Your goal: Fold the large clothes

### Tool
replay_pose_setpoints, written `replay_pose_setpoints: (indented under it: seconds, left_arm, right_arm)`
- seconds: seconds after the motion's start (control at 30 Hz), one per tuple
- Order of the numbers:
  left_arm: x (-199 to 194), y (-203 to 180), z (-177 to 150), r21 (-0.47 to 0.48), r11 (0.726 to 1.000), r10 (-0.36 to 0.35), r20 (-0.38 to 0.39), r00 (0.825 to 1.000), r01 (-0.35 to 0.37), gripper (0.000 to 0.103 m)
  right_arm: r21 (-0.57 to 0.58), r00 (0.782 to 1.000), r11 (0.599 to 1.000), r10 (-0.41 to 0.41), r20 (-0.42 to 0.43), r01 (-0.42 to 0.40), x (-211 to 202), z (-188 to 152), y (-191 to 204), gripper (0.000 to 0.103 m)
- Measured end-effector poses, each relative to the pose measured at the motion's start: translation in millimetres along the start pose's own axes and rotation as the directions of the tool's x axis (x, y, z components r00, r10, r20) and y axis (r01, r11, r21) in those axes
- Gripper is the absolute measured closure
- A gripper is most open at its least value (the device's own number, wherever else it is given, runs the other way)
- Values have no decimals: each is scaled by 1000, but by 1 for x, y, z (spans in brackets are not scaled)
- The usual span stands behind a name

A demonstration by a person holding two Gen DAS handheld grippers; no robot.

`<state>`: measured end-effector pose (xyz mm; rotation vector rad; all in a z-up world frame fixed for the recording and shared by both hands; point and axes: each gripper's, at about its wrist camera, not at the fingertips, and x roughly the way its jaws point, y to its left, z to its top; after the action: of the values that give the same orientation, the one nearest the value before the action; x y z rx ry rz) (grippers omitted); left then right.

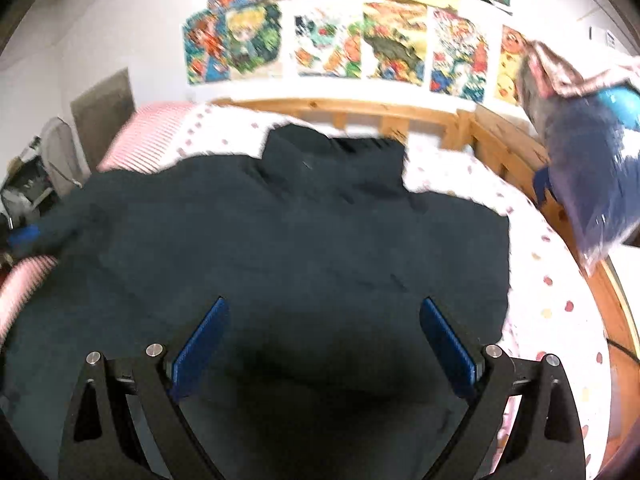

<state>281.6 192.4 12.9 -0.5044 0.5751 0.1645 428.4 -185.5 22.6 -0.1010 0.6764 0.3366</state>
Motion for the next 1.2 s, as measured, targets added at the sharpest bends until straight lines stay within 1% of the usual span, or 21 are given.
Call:
replay_pose_setpoints:
  seconds: [0.1,0.17,0.2,0.27,0.33,0.43,0.47,0.5,0.53,0.6,0.7,0.73,0.77,0.8,0.83,0.87,0.93,1.0,1.1,1.2]
  left_arm:
    - [-13,43,-3,-112,992,53,30,998,-50,6]
    - [-14,75,-2,-210,975,76,35,996,-67,6]
    - [-14,90,-2,-255,964,86,41,995,-73,6]
    - [-15,121,-4,-353,931,118,58,991,-90,6]
    - [-13,149,-7,-440,890,164,66,984,-119,6]
    - [-2,179,-15,-524,838,211,58,976,-150,6]
    - [2,188,-19,-552,820,215,54,975,-151,6]
    - [7,195,-21,-571,809,208,56,976,-140,6]
    - [12,199,-23,-582,802,207,59,977,-135,6]
    - [15,201,-22,-587,799,215,70,974,-134,6]
    - [19,201,-18,-602,788,232,99,968,-128,9]
    - [20,200,-17,-612,780,246,115,962,-126,21]
    - [15,203,-20,-618,775,261,123,957,-132,30]
    - [14,204,-20,-622,770,274,122,954,-141,50]
    - [14,206,-20,-626,765,282,118,952,-149,67]
    - [14,209,-20,-635,758,285,120,951,-148,71]
    - [13,208,-20,-645,753,288,145,947,-130,85]
    - [10,203,-17,-631,764,302,167,939,-133,91]
    - [2,190,-10,-595,794,308,214,927,-126,95]
    - [-11,168,5,-519,845,313,283,907,-129,96]
  right_arm:
    - [7,999,999,37,20,-37,-1,17,30,9]
    - [-4,999,999,42,24,-42,4,22,52,9]
    - [-12,999,999,43,21,-43,11,23,66,9]
    - [-18,999,998,53,9,-53,27,24,91,9]
    - [-21,999,998,55,-4,-55,42,23,111,9]
    - [-40,1000,999,22,2,-22,59,21,142,9]
    - [-49,1000,999,-5,12,5,65,21,152,9]
    - [-55,1000,998,-25,18,25,71,21,157,9]
    - [-58,998,997,-49,25,51,77,22,162,9]
    - [-55,995,994,-92,32,93,88,24,168,9]
    - [-39,991,990,-134,3,134,110,23,170,9]
    - [-32,990,990,-141,-20,141,120,21,168,9]
    - [-29,989,990,-142,-34,141,127,21,170,9]
    - [-26,988,991,-136,-71,135,139,17,169,9]
    - [-29,986,991,-130,-104,127,148,14,170,9]
    - [-32,984,992,-125,-125,122,153,10,172,9]
    - [-25,981,993,-116,-154,114,165,1,171,9]
    - [-13,982,994,-112,-154,111,169,-8,171,7]
    - [-11,983,994,-114,-144,113,171,-14,172,6]
    - [-7,986,994,-109,-130,109,170,-15,170,6]
